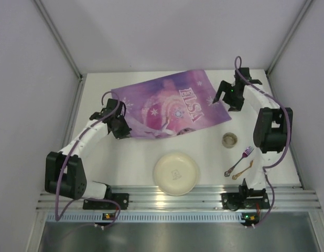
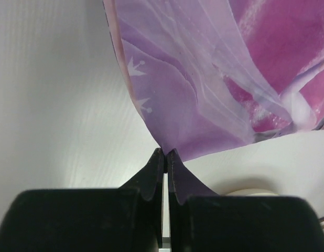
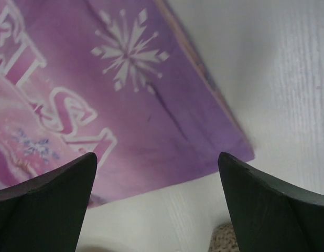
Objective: Set the dinner table for one person
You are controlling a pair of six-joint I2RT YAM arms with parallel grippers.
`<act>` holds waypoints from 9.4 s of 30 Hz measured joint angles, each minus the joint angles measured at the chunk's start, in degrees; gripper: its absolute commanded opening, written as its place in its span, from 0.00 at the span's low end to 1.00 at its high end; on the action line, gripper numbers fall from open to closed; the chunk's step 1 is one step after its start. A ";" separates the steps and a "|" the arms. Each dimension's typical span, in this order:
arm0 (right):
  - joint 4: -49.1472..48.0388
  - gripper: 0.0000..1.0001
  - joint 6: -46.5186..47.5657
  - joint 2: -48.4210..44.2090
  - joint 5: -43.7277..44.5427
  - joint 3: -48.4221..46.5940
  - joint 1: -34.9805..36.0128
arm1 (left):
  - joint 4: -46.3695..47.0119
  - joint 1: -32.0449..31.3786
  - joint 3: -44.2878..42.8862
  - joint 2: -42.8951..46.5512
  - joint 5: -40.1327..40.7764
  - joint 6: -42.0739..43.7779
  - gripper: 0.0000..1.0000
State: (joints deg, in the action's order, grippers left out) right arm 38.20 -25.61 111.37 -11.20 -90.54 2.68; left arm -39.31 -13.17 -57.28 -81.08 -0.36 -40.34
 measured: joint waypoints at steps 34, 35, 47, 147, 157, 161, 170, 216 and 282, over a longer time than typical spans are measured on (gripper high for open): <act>-1.99 0.00 3.56 -7.23 10.25 23.50 -0.09 | -9.16 2.89 -1.31 -3.45 10.54 2.71 0.68; -2.19 0.00 3.56 -8.76 10.73 25.44 -0.31 | -9.11 3.28 -2.21 -4.57 10.51 3.10 0.68; -0.61 0.00 0.17 -24.76 10.43 43.67 -0.98 | -7.54 4.13 -6.84 -10.43 9.25 4.66 0.66; 16.59 0.00 -8.79 5.14 8.76 -16.65 0.79 | -10.45 -12.24 0.22 15.52 5.90 3.72 0.73; 20.48 0.00 -9.31 27.02 8.31 -40.04 3.13 | -11.08 -13.27 6.14 27.26 2.54 -0.07 0.82; 21.81 0.02 -9.38 29.24 9.90 -40.06 3.58 | -13.09 -13.35 7.39 30.73 2.80 -2.01 0.81; 22.16 0.77 -7.52 30.16 11.93 -40.06 3.96 | -14.95 -13.49 9.79 34.21 2.51 -4.66 0.80; 17.46 0.91 -1.64 -44.78 4.79 24.94 4.50 | 6.97 -35.12 7.76 -1.09 -3.13 -1.33 0.00; 12.63 0.49 -10.08 -32.85 15.91 44.81 -9.29 | 0.11 -8.72 -7.80 2.73 -12.20 11.08 0.68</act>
State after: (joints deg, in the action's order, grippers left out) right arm 50.83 -35.68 78.52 4.71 -45.74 -6.61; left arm -39.20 -21.89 -65.08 -78.35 -12.56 -29.26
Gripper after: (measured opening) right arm 0.504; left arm 0.690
